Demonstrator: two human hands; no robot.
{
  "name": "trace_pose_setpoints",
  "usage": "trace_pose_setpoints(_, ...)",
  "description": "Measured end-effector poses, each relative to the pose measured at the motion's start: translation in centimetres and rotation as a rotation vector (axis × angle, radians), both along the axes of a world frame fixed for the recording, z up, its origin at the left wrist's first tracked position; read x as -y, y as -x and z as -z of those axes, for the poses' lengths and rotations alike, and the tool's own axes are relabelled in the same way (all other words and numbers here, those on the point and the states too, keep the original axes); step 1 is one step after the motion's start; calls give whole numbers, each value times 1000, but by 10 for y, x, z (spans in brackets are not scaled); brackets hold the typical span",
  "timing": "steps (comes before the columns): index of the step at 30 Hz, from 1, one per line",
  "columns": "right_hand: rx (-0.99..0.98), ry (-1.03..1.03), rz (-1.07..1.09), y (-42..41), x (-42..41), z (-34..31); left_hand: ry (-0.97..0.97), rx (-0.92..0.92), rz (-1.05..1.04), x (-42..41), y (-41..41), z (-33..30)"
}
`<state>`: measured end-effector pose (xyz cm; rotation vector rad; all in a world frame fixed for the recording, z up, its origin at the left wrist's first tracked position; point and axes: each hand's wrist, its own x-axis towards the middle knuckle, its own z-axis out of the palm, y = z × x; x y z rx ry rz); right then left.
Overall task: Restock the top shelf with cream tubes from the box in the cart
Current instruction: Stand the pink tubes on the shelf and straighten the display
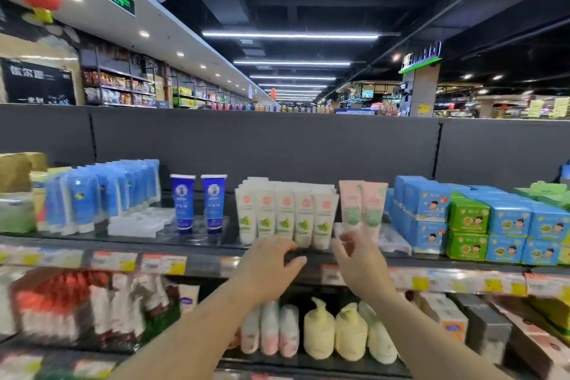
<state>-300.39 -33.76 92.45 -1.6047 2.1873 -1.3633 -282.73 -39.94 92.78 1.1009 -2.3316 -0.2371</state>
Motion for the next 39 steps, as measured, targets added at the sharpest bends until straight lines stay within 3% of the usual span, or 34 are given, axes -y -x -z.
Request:
trace_pose_setpoints(6,-345,-275,-257,-199,29,21,-36,292,-267,-8,-195,11)
trace_pose_setpoints(18,-533,-282,-765,-592,48,27,-233,452,-940,-82,-571,17)
trace_pose_setpoints(28,-570,-249,-1120,-834,83,83,-376,401,-1323,-99,-777,65)
trace_pose_setpoints(39,-596,-320,-1231,-988,212,118,-438,295,-1423,18,-922,93)
